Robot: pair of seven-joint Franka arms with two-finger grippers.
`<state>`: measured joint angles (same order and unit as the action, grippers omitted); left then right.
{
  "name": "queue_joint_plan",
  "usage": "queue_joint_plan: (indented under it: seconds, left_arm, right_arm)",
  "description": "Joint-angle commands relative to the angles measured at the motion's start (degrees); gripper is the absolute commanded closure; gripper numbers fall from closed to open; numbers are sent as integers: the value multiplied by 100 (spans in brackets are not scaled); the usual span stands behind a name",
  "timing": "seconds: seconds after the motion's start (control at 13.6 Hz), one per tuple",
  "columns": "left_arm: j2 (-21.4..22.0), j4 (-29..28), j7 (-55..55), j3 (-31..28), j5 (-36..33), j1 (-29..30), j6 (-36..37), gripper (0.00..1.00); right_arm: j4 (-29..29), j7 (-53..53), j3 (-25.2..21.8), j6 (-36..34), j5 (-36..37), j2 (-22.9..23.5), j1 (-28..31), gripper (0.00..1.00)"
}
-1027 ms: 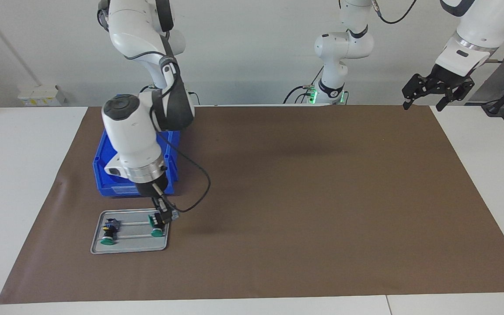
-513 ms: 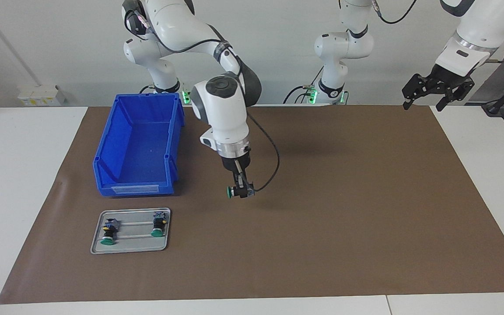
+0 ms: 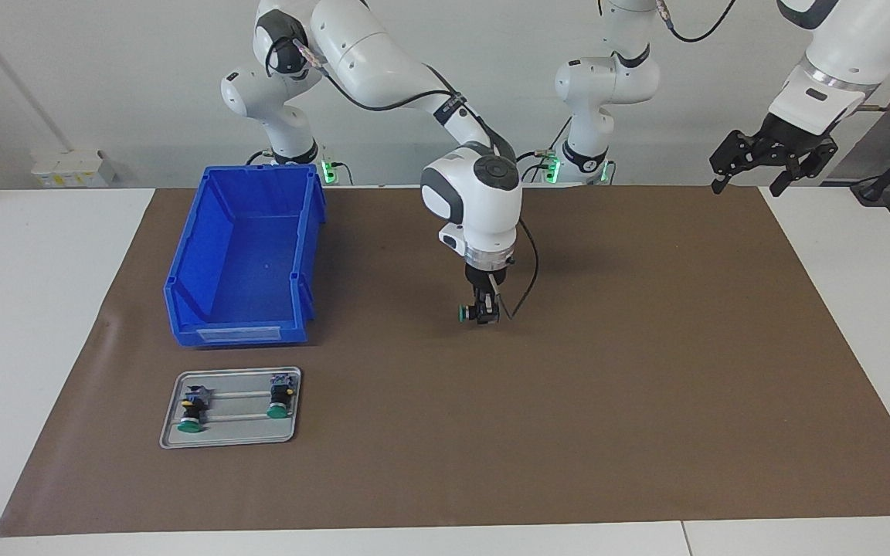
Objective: Place and press button with both arms
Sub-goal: 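Carry the green-capped part with the right gripper toward the table center, then lower the part onto the table and open the right gripper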
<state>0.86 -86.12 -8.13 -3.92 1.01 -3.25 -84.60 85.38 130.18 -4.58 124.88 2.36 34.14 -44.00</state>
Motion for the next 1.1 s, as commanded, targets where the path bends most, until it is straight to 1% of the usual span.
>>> queue_joint_plan:
  seconds: [0.0, 0.15, 0.29, 0.37, 0.44, 0.51, 0.66, 0.73, 0.88, 1.03]
  left_arm:
    - [160, -177, 66, 14, -110, 0, 14, 0]
    - [160, -177, 66, 14, -119, 0, 23, 0]
    - [160, -177, 66, 14, -110, 0, 23, 0]
    - [160, -177, 66, 14, -110, 0, 23, 0]
    - [160, -177, 66, 14, -110, 0, 23, 0]
    - [160, -177, 66, 14, -110, 0, 14, 0]
    - [160, -177, 66, 14, -110, 0, 23, 0]
    - [160, -177, 66, 14, -119, 0, 23, 0]
    - [160, -177, 66, 14, -110, 0, 14, 0]
    - [160, -177, 84, 31, -119, -9, -4, 0]
  right_arm:
    - [392, 358, -26, 301, 142, -118, -99, 100]
    - [479, 385, -17, 195, 151, -135, -170, 100]
    - [664, 429, -26, 265, 151, -179, -188, 100]
    - [665, 438, -26, 248, 142, -188, -188, 73]
    - [665, 438, -26, 204, 151, -188, -197, 4]
    - [665, 386, -26, 160, 203, -197, -206, 0]
    - [568, 254, -17, 133, 562, -197, -197, 0]
    - [559, 1, -26, 160, 686, -258, -180, 0]
    - [568, -911, -35, 134, 705, -626, -13, 0]
    - [629, -1729, -35, 29, 678, -1100, 373, 0]
